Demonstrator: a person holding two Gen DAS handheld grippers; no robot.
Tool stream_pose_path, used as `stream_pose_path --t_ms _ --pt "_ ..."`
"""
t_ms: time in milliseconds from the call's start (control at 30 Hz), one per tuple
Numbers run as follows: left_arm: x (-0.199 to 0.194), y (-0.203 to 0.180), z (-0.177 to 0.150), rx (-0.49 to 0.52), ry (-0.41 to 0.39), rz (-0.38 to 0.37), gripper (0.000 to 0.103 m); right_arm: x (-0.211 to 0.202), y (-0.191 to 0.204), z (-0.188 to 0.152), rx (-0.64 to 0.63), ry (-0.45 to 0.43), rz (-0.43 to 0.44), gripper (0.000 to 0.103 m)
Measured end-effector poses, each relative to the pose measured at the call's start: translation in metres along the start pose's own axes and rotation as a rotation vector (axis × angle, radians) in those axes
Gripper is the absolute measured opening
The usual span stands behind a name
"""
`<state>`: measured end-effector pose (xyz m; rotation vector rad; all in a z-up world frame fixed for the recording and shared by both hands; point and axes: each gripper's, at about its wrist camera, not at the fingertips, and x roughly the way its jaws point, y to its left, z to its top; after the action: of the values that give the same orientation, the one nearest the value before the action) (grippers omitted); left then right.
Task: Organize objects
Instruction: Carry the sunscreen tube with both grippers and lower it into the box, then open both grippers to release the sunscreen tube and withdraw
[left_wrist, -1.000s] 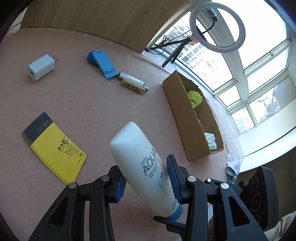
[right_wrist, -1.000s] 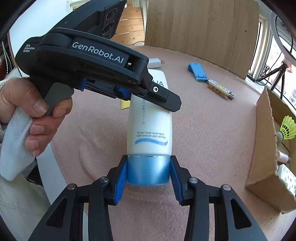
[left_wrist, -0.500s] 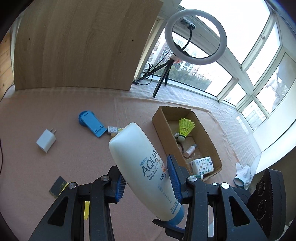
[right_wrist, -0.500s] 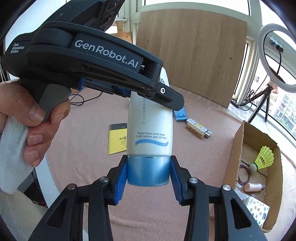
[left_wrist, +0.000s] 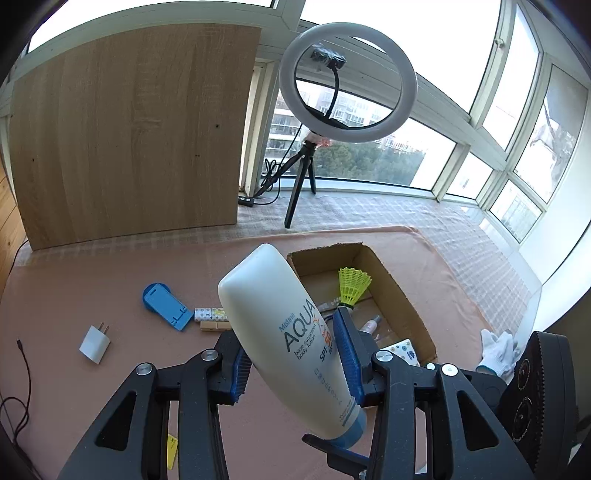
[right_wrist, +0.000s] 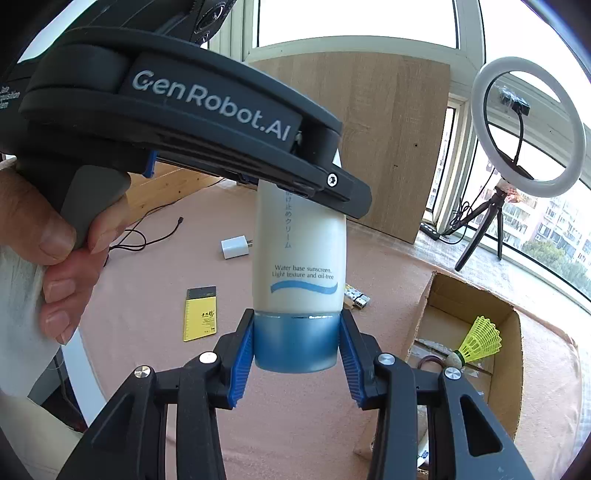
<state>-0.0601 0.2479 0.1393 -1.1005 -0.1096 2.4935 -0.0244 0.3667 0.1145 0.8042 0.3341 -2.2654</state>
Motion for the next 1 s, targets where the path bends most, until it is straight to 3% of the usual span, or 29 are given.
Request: stream_pose_path --t_ms 333,600,633,700,767,833,1000 --pt "0.049 -0.067 0.01 0.058 0.051 -0.006 0.045 -0.021 -0.053 -0.026 0.064 -0.007 -0.006 0.039" --pt "0.107 -0.13 0.027 0.128 0.093 -0.052 0.047 -0.038 -0.111 -0.05 0.146 0.005 -0.073 0.039" --pt "0.112 -0.138 0.03 0.136 0.094 -0.046 0.049 -0.039 -0.117 -0.052 0.154 0.005 -0.087 0.039" --pt "0.122 -0.146 0.034 0.149 0.085 0.01 0.063 -0.037 -0.128 -0.056 0.166 0.032 -0.125 0.039" --pt "0.123 -0.144 0.035 0.156 0.044 0.105 0.089 -0.026 -0.14 -0.064 0.194 0.11 -0.16 0.041" --pt "0.121 -0.138 0.034 0.162 0.016 0.176 0.095 -0.028 -0.151 -0.071 0.239 0.121 -0.19 0.044" --pt "0.111 -0.088 0.023 0.13 0.047 0.22 0.095 -0.041 -0.157 -0.078 0.298 0.103 -0.232 0.048"
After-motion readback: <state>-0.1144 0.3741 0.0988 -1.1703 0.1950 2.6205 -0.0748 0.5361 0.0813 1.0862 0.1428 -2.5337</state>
